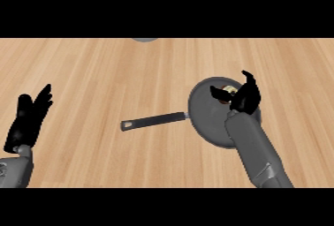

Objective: Pick the cupcake from the plate and place it in the pan

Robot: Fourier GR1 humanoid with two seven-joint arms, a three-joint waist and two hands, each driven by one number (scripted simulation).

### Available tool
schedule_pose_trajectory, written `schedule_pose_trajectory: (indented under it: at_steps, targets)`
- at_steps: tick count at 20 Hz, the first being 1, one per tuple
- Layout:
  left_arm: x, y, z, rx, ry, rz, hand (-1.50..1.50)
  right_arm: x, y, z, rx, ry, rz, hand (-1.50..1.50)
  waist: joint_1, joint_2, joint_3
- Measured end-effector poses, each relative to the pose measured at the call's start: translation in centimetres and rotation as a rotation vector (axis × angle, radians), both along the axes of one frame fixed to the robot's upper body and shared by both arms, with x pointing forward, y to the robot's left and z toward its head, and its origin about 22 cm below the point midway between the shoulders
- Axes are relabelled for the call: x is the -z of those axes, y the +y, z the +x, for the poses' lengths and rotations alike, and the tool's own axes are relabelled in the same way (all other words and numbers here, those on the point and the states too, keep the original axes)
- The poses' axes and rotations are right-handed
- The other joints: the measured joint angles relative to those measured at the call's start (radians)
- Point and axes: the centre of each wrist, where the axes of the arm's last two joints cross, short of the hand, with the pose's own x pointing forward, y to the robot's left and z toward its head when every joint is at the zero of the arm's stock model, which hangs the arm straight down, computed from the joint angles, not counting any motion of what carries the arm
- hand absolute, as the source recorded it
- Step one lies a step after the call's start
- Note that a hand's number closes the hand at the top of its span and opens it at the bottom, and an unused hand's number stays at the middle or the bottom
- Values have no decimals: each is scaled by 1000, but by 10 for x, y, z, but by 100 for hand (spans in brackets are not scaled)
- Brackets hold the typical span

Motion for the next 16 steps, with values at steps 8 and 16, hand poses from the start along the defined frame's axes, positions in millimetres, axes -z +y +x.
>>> schedule_pose_trajectory:
  at_steps: [8,16]
  targets:
    - [8,-7,0,1,0,-3,0,-5,-1,11,35,-195,8,-150,1,1,0]
    - [11,1,-4,-24,15,2,0,-5,-11,6,157,-318,31,-150,-29,-13,-2]
